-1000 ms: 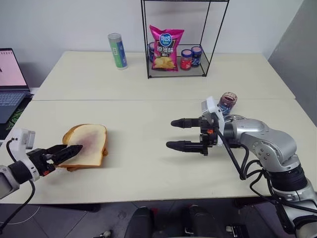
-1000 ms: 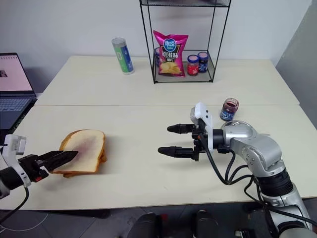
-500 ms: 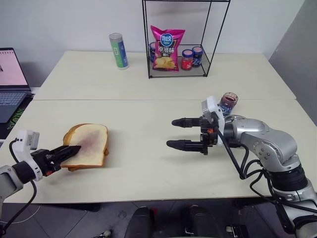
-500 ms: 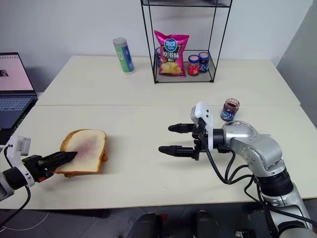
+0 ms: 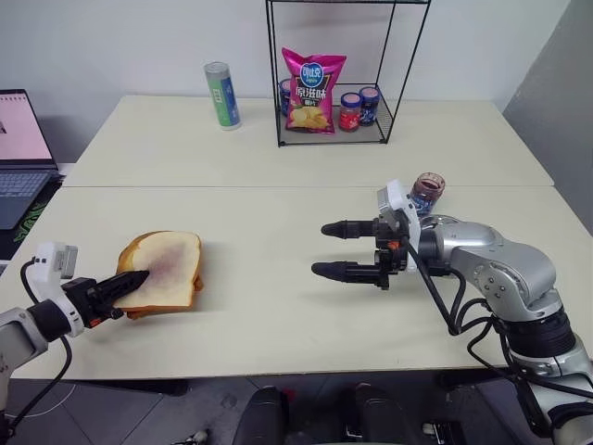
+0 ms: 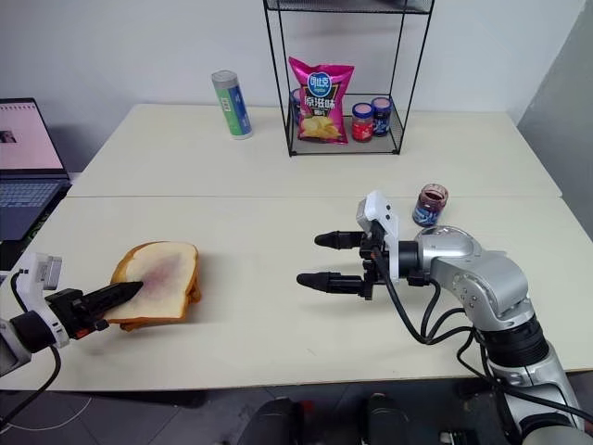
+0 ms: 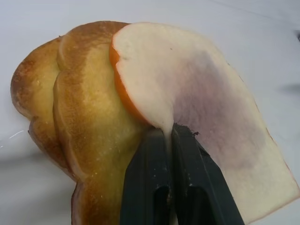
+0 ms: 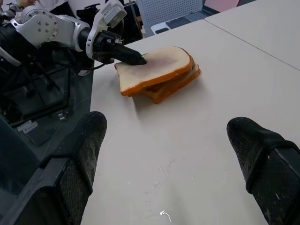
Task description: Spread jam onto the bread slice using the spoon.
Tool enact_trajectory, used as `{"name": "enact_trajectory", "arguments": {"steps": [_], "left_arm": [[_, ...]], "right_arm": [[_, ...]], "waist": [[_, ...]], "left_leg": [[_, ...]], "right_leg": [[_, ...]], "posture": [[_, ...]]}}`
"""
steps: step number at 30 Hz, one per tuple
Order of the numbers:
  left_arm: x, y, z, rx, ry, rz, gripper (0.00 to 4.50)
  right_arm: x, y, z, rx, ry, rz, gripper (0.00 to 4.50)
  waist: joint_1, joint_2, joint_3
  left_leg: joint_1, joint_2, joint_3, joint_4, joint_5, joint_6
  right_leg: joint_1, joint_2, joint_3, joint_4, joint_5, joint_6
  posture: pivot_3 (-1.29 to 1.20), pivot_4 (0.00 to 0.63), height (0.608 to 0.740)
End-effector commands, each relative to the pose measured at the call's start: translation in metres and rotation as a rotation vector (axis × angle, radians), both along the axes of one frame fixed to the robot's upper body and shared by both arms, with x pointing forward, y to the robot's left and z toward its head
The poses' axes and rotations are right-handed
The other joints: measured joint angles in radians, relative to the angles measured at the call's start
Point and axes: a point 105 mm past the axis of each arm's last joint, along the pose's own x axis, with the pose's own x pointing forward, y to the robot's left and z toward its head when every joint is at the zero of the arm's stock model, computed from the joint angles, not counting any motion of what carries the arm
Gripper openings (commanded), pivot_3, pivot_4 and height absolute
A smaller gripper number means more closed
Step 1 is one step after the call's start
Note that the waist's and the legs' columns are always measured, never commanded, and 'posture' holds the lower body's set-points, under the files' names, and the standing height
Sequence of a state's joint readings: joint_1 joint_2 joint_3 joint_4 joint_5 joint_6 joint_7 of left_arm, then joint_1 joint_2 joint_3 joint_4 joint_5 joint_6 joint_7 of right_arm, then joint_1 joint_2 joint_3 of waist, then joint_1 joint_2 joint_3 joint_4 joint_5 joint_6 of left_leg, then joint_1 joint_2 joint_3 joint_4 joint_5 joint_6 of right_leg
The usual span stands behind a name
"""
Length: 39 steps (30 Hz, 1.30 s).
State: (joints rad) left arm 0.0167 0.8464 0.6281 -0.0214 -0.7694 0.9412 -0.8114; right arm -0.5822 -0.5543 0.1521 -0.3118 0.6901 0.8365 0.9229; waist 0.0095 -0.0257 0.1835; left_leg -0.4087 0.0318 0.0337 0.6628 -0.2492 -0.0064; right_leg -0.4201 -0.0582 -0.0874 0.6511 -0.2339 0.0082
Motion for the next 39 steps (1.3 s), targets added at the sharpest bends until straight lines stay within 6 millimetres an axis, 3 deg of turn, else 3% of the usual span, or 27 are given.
{"name": "enact_trajectory", "arguments": {"steps": [1, 4, 6, 8, 10, 14, 16, 19, 21, 25, 30, 33, 39], "left_arm": [[0.006, -0.018, 0.053, -0.07, -0.161, -0.052, 0.0], [0.007, -0.034, 0.068, -0.098, -0.194, -0.106, 0.0], [0.015, -0.055, 0.081, -0.102, -0.236, -0.166, 0.0], [0.028, -0.098, 0.086, -0.115, -0.264, -0.289, 0.0], [0.034, -0.122, 0.089, -0.133, -0.276, -0.348, 0.0], [0.047, -0.186, 0.077, -0.185, -0.262, -0.462, 0.0], [0.054, -0.203, 0.063, -0.153, -0.24, -0.467, 0.0], [0.074, -0.213, 0.029, -0.069, -0.168, -0.386, 0.0], [0.071, -0.232, 0.011, -0.042, -0.144, -0.426, 0.0], [0.072, -0.246, -0.006, -0.025, -0.117, -0.433, 0.0], [0.086, -0.24, -0.023, 0.059, -0.084, -0.368, 0.0], [0.092, -0.236, -0.027, 0.105, -0.078, -0.344, 0.66], [0.084, -0.243, -0.031, 0.088, -0.057, -0.397, 1.89]], "right_arm": [[-0.005, -0.005, 0.016, 0.02, -0.055, 0.003, 4.5], [-0.008, -0.009, 0.016, 0.016, -0.048, -0.003, 4.5], [-0.012, -0.015, 0.017, 0.009, -0.04, -0.016, 4.5], [-0.016, -0.024, 0.021, -0.002, -0.032, -0.04, 4.5], [-0.019, -0.028, 0.023, -0.009, -0.029, -0.054, 4.5], [-0.025, -0.036, 0.026, -0.024, -0.03, -0.092, 4.5], [-0.026, -0.038, 0.025, -0.031, -0.031, -0.115, 4.5], [-0.027, -0.045, 0.022, -0.048, -0.035, -0.166, 4.5], [-0.023, -0.054, 0.018, -0.073, -0.048, -0.24, 4.5], [-0.023, -0.064, 0.007, -0.102, -0.049, -0.315, 4.5], [-0.023, -0.065, 0.002, -0.102, -0.05, -0.339, 4.5], [-0.022, -0.065, 0.002, -0.095, -0.051, -0.348, 4.5], [-0.018, -0.064, 0.009, -0.093, -0.055, -0.351, 4.5]], "waist": [[0.004, -0.001, 0.0], [0.004, -0.001, 0.0], [0.005, -0.001, 0.0], [0.015, -0.001, 0.0], [0.021, -0.001, -0.001], [0.014, -0.001, -0.001], [0.009, -0.002, -0.001], [0.008, -0.002, -0.001], [0.008, -0.002, -0.001], [0.012, -0.002, -0.001], [0.013, -0.002, -0.001], [0.013, -0.002, -0.001], [0.013, -0.002, -0.001]], "left_leg": [[0.0, 0.0, 0.0, 0.0, 0.0, 0.0], [-0.001, 0.0, 0.0, 0.001, 0.0, 0.0], [-0.001, 0.0, 0.001, 0.0, 0.0, 0.0], [-0.001, -0.001, 0.0, 0.0, 0.0, 0.0], [-0.001, -0.003, -0.001, 0.001, 0.0, 0.0], [0.002, -0.003, 0.0, 0.002, 0.0, 0.0], [0.002, -0.003, 0.001, 0.002, 0.0, 0.0], [0.006, -0.002, 0.004, -0.001, 0.0, 0.0], [0.008, -0.002, 0.004, -0.001, 0.0, 0.001], [0.007, -0.003, 0.006, 0.0, 0.0, 0.001], [0.008, -0.003, 0.008, 0.0, 0.0, 0.001], [0.008, -0.003, 0.008, 0.0, 0.0, 0.001], [0.007, -0.003, 0.008, 0.0, -0.001, 0.002]], "right_leg": [[0.0, 0.0, 0.0, 0.0, 0.0, 0.0], [0.0, 0.0, 0.0, 0.0, 0.0, 0.0], [0.0, 0.0, 0.001, 0.0, 0.001, -0.001], [0.0, 0.0, 0.0, 0.0, 0.001, -0.001], [0.002, 0.002, -0.001, 0.0, 0.002, -0.001], [0.006, 0.002, 0.002, -0.003, 0.004, 0.002], [0.006, 0.003, 0.003, -0.003, 0.004, 0.002], [0.006, 0.004, 0.007, -0.002, 0.004, 0.002], [0.007, 0.005, 0.008, -0.002, 0.003, 0.002], [0.007, 0.005, 0.01, -0.003, 0.002, 0.005], [0.007, 0.005, 0.011, -0.003, 0.001, 0.007], [0.007, 0.005, 0.011, -0.003, 0.002, 0.007], [0.007, 0.005, 0.012, -0.004, 0.002, 0.008]], "posture": [[0.0, 0.15, 0.74], [0.0, 0.15, 0.74], [0.0, 0.15, 0.74], [0.0, 0.15, 0.74], [0.0, 0.15, 0.74], [0.0, 0.15, 0.74], [0.0, 0.15, 0.74], [0.0, 0.15, 0.74], [0.0, 0.15, 0.74], [0.0, 0.15, 0.74], [0.0, 0.15, 0.74], [0.0, 0.15, 0.74], [0.0, 0.15, 0.74]]}}
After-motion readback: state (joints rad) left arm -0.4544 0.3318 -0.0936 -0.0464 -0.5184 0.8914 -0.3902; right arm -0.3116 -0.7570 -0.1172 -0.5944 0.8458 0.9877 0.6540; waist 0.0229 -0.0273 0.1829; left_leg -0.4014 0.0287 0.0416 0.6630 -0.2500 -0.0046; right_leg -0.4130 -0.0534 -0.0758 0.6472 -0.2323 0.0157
